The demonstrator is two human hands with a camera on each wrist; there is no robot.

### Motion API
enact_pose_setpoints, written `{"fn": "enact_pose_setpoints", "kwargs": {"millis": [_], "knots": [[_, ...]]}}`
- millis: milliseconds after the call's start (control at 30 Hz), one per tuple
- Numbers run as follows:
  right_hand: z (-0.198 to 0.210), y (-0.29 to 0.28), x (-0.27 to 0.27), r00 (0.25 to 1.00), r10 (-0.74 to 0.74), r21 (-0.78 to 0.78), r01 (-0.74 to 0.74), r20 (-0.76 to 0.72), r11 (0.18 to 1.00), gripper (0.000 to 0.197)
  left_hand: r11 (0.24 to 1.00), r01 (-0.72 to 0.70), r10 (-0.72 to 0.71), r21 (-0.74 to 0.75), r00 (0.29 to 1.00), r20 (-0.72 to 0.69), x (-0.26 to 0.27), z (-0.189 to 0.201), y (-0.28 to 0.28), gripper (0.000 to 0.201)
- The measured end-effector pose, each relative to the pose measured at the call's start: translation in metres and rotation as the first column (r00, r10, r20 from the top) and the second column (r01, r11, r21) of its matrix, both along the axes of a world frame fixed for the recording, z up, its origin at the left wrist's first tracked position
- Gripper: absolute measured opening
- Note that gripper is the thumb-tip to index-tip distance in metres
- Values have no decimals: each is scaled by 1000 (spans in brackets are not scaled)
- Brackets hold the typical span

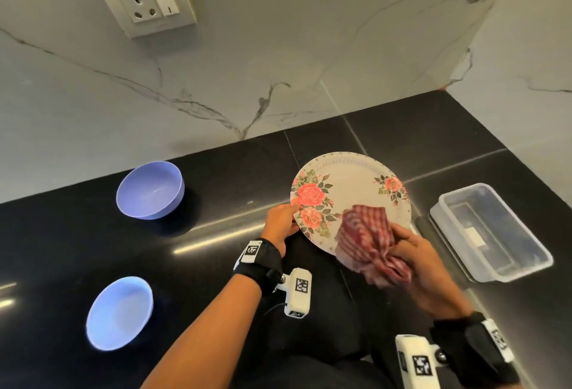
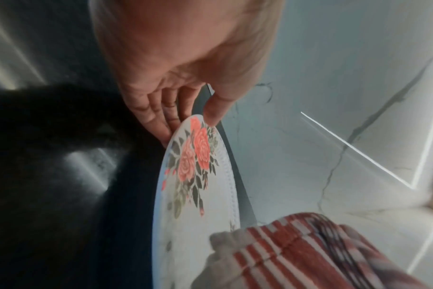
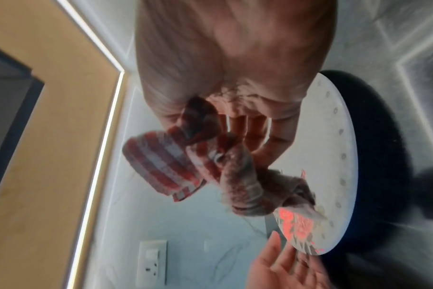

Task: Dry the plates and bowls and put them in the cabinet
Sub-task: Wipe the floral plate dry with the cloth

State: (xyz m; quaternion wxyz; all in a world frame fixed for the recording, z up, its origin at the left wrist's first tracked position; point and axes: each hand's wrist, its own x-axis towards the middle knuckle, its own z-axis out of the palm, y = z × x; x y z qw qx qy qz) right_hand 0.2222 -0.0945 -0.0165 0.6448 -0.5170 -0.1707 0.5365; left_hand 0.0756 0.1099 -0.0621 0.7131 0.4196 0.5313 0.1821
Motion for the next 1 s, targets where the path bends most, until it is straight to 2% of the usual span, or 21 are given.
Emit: {"fn": "enact_pose_setpoints", "kwargs": {"millis": [67,100,167,267,333,400,467,533,600,633,700,767,833,900,1000], "knots": [[6,-2,14,1000,-2,61,3,-26,998,57,997,-83,83,-2,996,16,4,-2,0,26],[11,-2,18,1000,-18,76,19,-14,997,52,993,-113,113,23,993,16,6,-2,-1,25],[15,-1,22,990,-79,97,67,118,993,39,983,-156,154,102,988,23,4,0,-3,19],[26,8,19,935,-182,185,129,306,974,16,961,-194,177,195,979,105,-6,10,-9,22],[29,19,13,954,-155,180,110,256,977,22,955,-226,188,193,962,196,-14,18,-13,21],[35,34,0,986,-63,86,51,151,995,35,949,-260,200,181,934,295,-20,27,-18,22],[39,50,-17,969,-29,37,21,245,999,28,946,-282,209,157,905,369,-24,36,-24,35],[38,64,-37,905,24,31,-41,426,999,23,950,-294,227,106,882,413,-28,47,-29,54],[33,79,-52,781,76,12,-107,620,994,19,960,-277,230,45,866,444,-29,57,-33,78],[31,86,-59,710,89,17,-140,699,990,18,960,-280,241,17,852,465,-29,62,-36,82],[28,97,-72,578,80,48,-203,812,978,24,948,-318,288,-19,830,477,-30,71,-41,69],[23,105,-83,476,79,54,-259,876,964,35,953,-303,272,-24,813,514,-31,80,-48,69],[21,110,-91,425,72,47,-263,902,964,41,952,-306,261,-7,800,541,-35,84,-50,69],[21,115,-96,424,53,65,-260,904,963,41,941,-339,291,-13,787,544,-40,86,-46,65],[19,122,-102,433,131,45,-374,892,926,52,934,-357,299,18,808,508,-45,82,-40,73]]}}
